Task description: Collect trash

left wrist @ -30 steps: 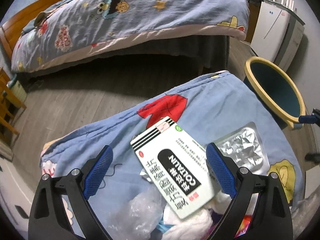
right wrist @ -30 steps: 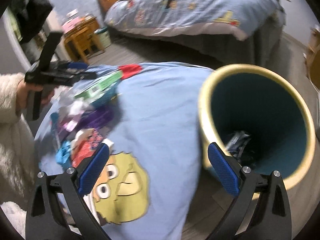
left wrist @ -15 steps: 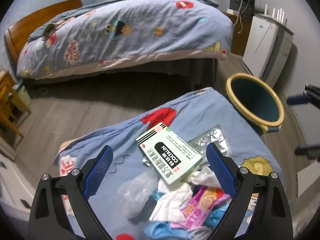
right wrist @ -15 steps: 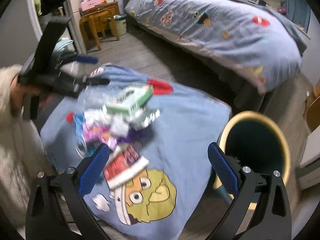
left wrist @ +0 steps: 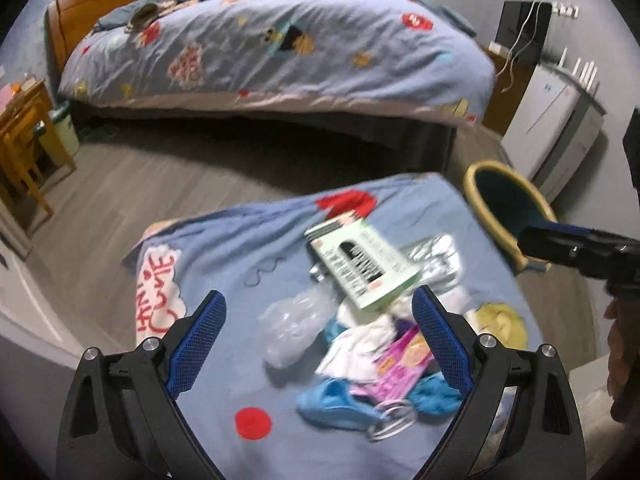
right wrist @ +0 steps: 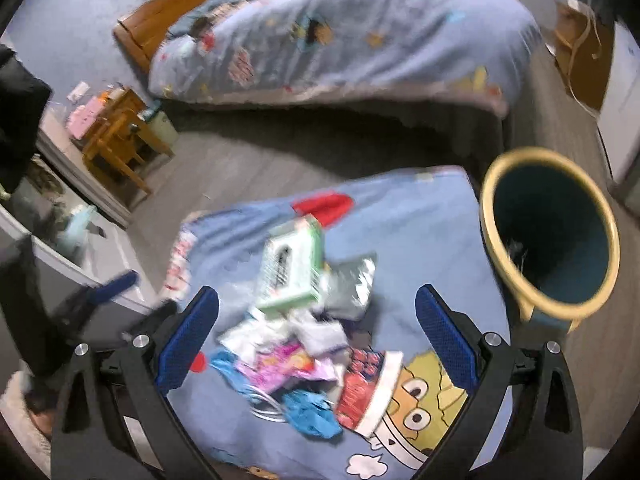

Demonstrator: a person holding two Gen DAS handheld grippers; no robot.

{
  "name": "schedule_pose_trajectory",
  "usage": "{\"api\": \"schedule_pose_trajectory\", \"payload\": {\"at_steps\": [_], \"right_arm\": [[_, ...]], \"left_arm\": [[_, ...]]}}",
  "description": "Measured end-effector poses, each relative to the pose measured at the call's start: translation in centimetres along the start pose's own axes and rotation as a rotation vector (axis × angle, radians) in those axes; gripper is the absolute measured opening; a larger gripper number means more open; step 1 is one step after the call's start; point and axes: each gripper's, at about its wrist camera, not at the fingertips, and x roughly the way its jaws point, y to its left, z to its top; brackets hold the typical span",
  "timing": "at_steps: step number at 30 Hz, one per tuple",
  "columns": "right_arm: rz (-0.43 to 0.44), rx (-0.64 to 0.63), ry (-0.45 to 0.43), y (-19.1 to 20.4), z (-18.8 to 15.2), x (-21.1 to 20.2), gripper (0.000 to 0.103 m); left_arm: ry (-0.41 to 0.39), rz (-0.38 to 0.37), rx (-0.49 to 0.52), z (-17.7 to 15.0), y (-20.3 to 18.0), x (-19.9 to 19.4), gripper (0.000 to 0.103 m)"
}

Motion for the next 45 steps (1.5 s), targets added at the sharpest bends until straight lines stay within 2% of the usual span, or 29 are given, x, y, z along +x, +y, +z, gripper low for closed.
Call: {"api": "schedule_pose_trajectory", "payload": {"at_steps": [1, 3, 5, 7, 9, 11, 13, 14, 21, 26, 32, 38, 43, 45], "right_arm": [[0.005, 0.019, 0.027, -0.6, -0.5, 1.1, 0.083], [0.031, 0.025, 0.065, -1.1, -1.3, 2.7, 0.076], [0.047, -0.023, 0.101, -0.5, -1.9, 4.2, 0.070], [0.055, -0.082, 0.131, 0.5, -2.3, 5.6, 0.061], [0.044, -0.124, 0.150, 1.2, -2.5, 6.6, 0.057], [0.057, -0.134, 0.182, 1.5, -2.6, 7.6, 0.040], [0.095, -0.119, 0.224, 1.5, -2.8, 8.1, 0.009], [0.105, -0.114, 0.232, 1.5, -2.9, 7.9, 0.006], [0.162, -0.069, 0.134, 1.3, -0.9, 3.0, 0.006], [0.151, -0.047, 0.026, -0.3, 0.4, -1.3, 0.006], [0.141, -0.019, -0.068, -2.3, 2.6, -4.2, 0.006], [0.131, -0.010, -0.098, -3.1, 3.7, -4.7, 0.006], [0.124, -0.003, -0.073, -3.8, 3.5, -3.9, 0.006], [0.119, 0.001, -0.065, -4.1, 3.4, -3.6, 0.006]], "left_arm": [[0.018, 0.015, 0.016, -0.4, 0.2, 0.5, 0.093], [0.063, 0.048, 0.024, -0.9, 1.2, 1.5, 0.093], [0.090, 0.059, -0.018, -1.0, 2.6, 2.2, 0.093], [0.089, 0.066, -0.061, -0.8, 3.8, 2.4, 0.093], [0.075, 0.070, -0.085, -0.5, 4.6, 2.6, 0.093], [0.075, 0.077, -0.071, -0.3, 4.5, 3.1, 0.093], [0.081, 0.090, -0.042, -0.2, 4.1, 3.8, 0.093], [0.081, 0.089, -0.033, 0.0, 3.8, 4.0, 0.093], [0.042, 0.090, 0.023, 1.9, 1.2, 5.6, 0.093], [0.026, 0.078, 0.025, 3.0, -0.4, 6.8, 0.093], [0.049, 0.062, 0.002, 3.6, -2.3, 9.2, 0.093], [0.086, 0.064, -0.040, 3.7, -4.3, 12.7, 0.093], [0.156, 0.061, -0.080, 3.0, -5.5, 15.3, 0.093], [0.181, 0.091, -0.063, 2.6, -6.0, 16.0, 0.093]]}}
